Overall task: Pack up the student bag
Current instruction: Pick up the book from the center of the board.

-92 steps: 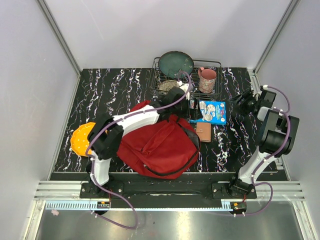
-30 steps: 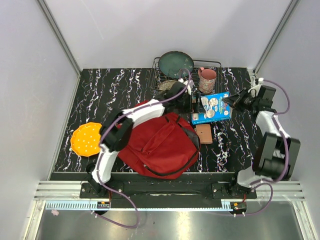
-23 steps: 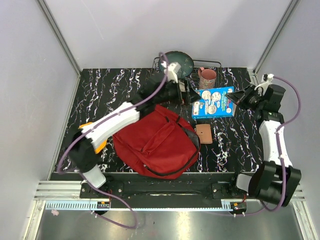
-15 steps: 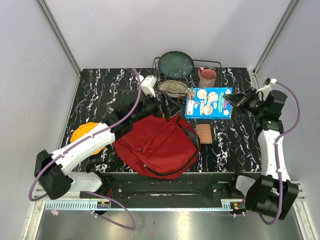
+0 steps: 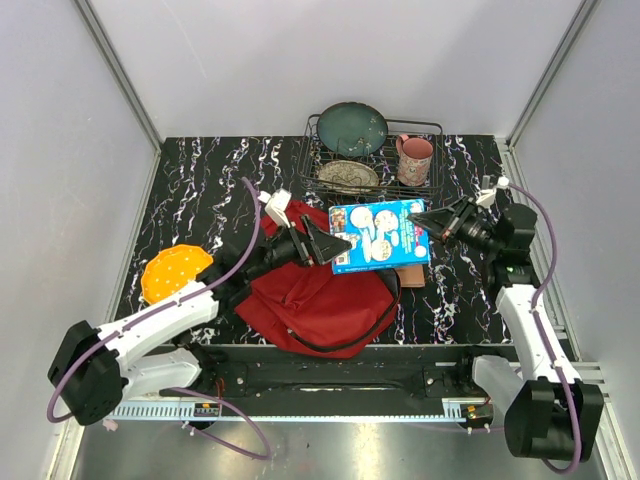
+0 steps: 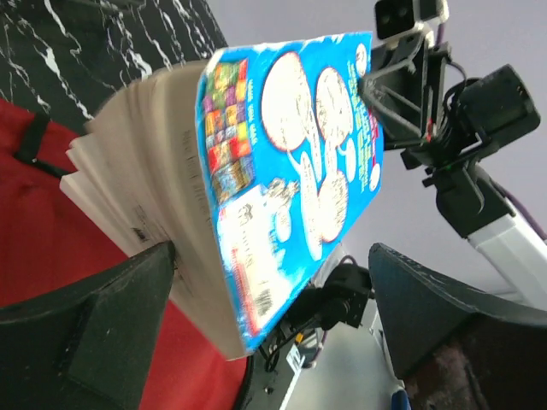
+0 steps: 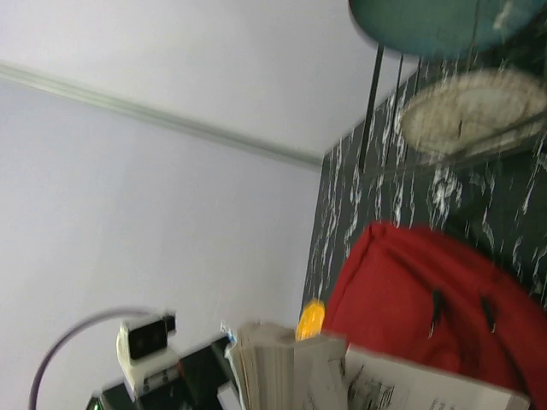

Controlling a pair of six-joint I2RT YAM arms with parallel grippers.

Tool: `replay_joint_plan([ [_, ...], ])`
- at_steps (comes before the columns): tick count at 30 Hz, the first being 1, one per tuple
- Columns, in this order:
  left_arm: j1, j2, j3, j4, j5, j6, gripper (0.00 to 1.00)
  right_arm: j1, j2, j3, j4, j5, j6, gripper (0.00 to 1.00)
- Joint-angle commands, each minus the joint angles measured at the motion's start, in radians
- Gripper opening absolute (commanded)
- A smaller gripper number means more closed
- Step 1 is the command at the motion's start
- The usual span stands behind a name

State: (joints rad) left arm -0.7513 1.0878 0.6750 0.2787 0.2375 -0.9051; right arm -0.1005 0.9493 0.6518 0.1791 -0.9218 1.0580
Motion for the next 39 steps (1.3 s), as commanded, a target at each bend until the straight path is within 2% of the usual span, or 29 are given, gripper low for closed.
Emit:
replay_joint_plan([
  [1, 0.000, 0.015, -0.015, 0.304, 0.086, -0.129, 0.99, 0.082, -0.026, -0.014, 0.155, 0.031, 0.103, 0.00],
  [7, -0.002, 0.038, -0.054, 0.393, 0.114, -0.213, 0.99, 0.094, -0.026, -0.043, 0.246, 0.024, 0.148, 0.00],
  [10, -0.002, 0.015, -0.052, 0.321, 0.100, -0.193, 0.99, 0.094, -0.035, -0.029, 0.202, 0.064, 0.122, 0.00],
  [14, 0.000, -0.092, -0.057, 0.057, -0.018, -0.134, 0.99, 0.094, -0.047, 0.028, 0.109, 0.130, 0.050, 0.00],
  [16, 0.004, -0.159, -0.101, 0.019, -0.055, -0.156, 0.99, 0.094, -0.052, 0.043, 0.129, 0.153, 0.042, 0.00],
  [19, 0.007, -0.219, -0.193, 0.083, -0.081, -0.247, 0.99, 0.094, -0.041, 0.039, 0.204, 0.159, 0.072, 0.00],
  [24, 0.009, -0.246, -0.216, 0.149, -0.069, -0.325, 0.99, 0.123, -0.009, 0.008, 0.319, 0.136, 0.126, 0.00],
  [28, 0.009, -0.134, -0.229, 0.324, -0.004, -0.423, 0.99, 0.163, -0.007, 0.005, 0.317, 0.152, 0.110, 0.00],
  [32, 0.009, 0.007, -0.265, 0.691, 0.026, -0.586, 0.99, 0.177, -0.001, -0.003, 0.322, 0.143, 0.108, 0.00],
  [35, 0.013, 0.099, -0.253, 0.825, 0.049, -0.621, 0.99, 0.188, 0.002, -0.020, 0.358, 0.129, 0.128, 0.00],
  [39, 0.020, 0.139, -0.242, 0.887, 0.042, -0.621, 0.99, 0.193, -0.015, -0.026, 0.320, 0.094, 0.103, 0.00],
])
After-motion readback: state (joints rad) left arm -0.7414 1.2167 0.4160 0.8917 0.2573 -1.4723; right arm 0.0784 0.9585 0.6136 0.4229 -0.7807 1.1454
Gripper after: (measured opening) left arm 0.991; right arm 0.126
